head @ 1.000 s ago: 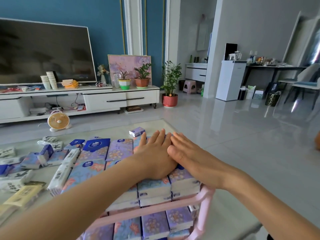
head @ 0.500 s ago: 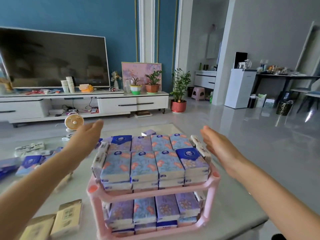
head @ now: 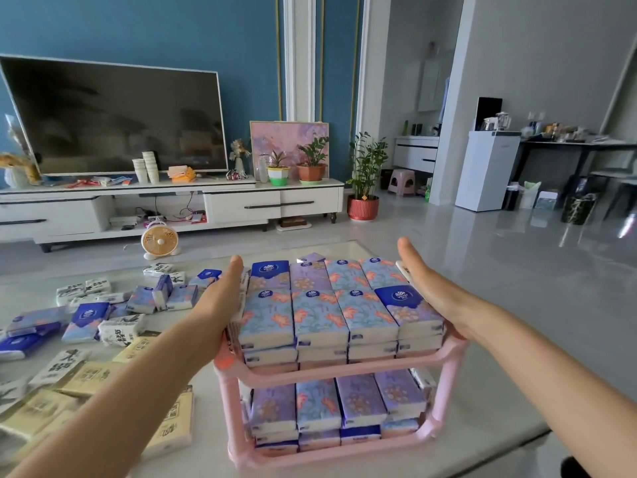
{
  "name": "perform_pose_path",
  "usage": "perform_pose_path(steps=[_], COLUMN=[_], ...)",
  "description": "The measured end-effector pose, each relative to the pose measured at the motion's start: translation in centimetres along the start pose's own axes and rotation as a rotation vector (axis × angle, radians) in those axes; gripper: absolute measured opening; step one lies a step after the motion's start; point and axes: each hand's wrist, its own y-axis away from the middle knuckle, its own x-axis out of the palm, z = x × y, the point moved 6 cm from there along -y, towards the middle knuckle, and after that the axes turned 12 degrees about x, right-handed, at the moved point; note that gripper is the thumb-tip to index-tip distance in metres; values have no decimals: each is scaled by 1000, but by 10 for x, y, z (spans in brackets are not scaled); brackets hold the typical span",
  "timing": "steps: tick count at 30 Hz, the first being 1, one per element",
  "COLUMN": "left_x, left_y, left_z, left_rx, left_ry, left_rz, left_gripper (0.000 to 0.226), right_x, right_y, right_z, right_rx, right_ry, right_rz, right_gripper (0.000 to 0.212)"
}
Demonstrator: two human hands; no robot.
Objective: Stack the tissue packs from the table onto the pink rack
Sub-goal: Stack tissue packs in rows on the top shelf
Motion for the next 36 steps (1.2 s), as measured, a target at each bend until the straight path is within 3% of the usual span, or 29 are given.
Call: perform_pose_path(steps=[6,10,12,14,16,18,20,24,29,30,33,36], left_x=[15,2,-7,-10,-5,6,15,19,20,20,17,2], left_y=[-1,-4,-16,-27,-32,-39,-46,-54,-53,-52,-51,-46], left_z=[-10,-11,-16,-27,-34,-34,-29,-20,-22,-23,-24,-28], left_rx=[62,-28,13,104,149,172,192,230,257,259,278,316], left_ry=[-179,-55,-60,-154,-256,-359,-469,-573,-636,-643,-546,-303], left_rz=[12,78,54,16,53,127,181,229,244,243,181,36], left_gripper=[58,63,67,58,45,21,25,22,23,25,33,36], right_x=[-5,-8,-16,-22,-23,-19,-7,1,-1,0,5,-6], right_y=[0,5,2,1,-5,-19,-33,-48,-61,-61,-50,-35], right_z=[-4,-2,-1,8,19,25,24,15,10,11,18,27], right_rx=[33,30,-1,-38,-113,-179,-165,-156,-183,-198,-205,-195], right_ry=[21,50,103,174,272,426,600,756,802,810,780,495], right_rz=[-20,-55,-98,-189,-300,-304,-242,-206,-227,-232,-208,-190], right_gripper=[73,65,74,81,67,60,62,78,119,115,68,56])
